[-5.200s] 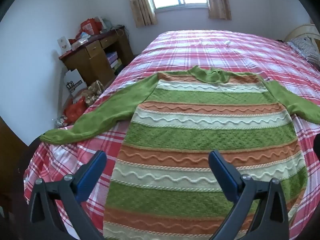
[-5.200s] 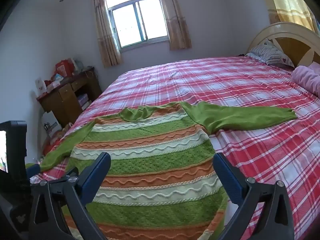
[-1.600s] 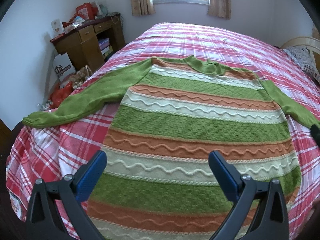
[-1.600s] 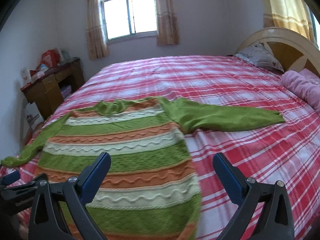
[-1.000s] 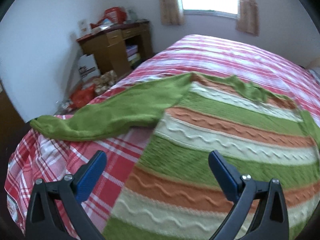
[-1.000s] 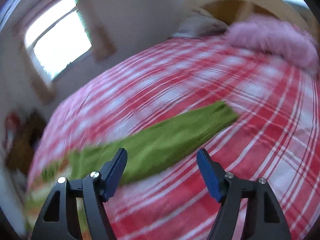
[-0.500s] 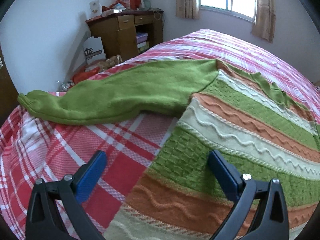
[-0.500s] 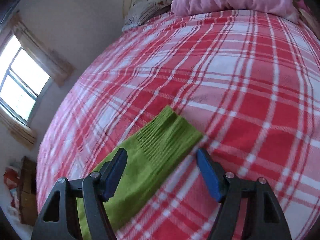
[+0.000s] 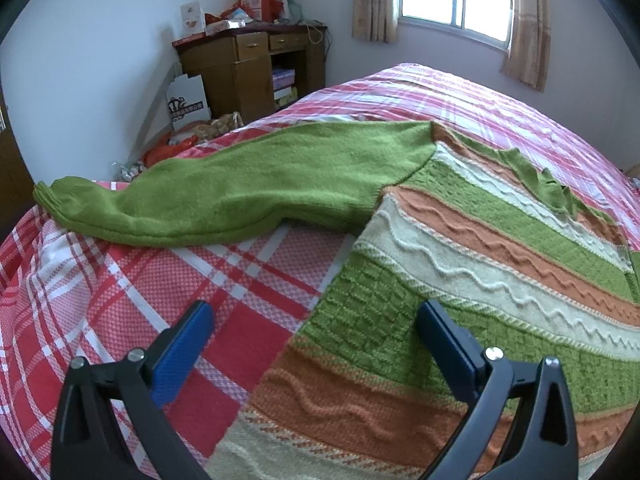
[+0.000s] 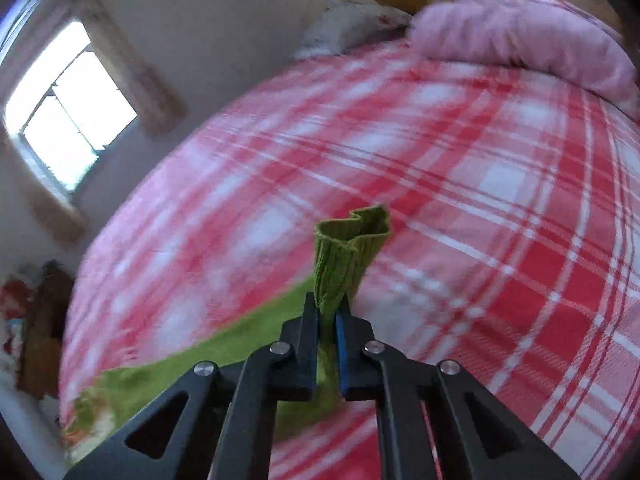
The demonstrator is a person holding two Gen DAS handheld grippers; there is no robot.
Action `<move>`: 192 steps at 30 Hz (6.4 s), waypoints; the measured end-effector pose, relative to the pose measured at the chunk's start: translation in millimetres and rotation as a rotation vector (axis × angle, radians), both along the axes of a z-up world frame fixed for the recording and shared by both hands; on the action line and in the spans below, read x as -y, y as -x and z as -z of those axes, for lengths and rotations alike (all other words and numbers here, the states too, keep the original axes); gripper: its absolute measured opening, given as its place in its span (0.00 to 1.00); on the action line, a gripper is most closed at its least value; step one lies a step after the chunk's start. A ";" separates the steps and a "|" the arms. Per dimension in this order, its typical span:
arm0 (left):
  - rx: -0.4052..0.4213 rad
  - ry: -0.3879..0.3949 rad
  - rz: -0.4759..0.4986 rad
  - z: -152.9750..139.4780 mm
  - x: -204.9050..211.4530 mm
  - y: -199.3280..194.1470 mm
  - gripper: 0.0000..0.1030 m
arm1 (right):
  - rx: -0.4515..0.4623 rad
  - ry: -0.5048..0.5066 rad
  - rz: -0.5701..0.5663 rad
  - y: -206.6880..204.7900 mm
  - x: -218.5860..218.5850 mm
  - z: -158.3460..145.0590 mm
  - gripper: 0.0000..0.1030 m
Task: Fold small clothes
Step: 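Carry the held sleeve across the sweater body and release it, then withdraw the right gripper from the folded sleeve, then grasp the cuff of the other green sleeve with the left gripper, then carry the held sleeve across the sweater body and release it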
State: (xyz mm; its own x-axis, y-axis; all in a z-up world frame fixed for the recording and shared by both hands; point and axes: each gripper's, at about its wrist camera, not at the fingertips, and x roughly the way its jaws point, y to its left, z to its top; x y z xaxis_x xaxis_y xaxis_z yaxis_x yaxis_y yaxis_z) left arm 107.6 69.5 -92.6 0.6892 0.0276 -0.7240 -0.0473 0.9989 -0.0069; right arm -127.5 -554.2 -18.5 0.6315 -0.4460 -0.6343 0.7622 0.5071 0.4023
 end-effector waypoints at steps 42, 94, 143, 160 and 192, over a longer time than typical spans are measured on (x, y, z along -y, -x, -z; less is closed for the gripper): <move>0.048 0.061 0.033 0.4 -5.4 3.8 1.00 | 0.091 -0.150 -0.949 -284.0 -445.0 16.7 0.07; -0.001 0.019 0.024 -1.5 -3.8 5.7 1.00 | -0.167 0.242 -0.708 -117.3 -323.2 40.5 0.43; -0.091 0.211 -0.628 -16.7 -279.5 -71.9 0.47 | -0.150 0.179 -0.739 -157.3 -347.2 75.5 0.48; 0.127 0.151 -0.379 -65.5 -202.3 -70.4 0.08 | -0.150 0.181 -0.737 -157.9 -347.9 76.3 0.48; 0.074 0.003 0.290 -37.7 74.1 -1.3 0.82 | -0.122 0.156 -0.744 -156.0 -343.0 78.3 0.48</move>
State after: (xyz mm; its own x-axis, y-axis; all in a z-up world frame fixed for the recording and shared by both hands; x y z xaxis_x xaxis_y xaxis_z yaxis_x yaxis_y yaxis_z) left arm 108.8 -4.6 -54.8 0.7188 -0.1805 -0.6714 0.2412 0.9705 -0.0027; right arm 28.4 -211.1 -96.8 0.7298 -0.0215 -0.6834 0.2330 0.9475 0.2191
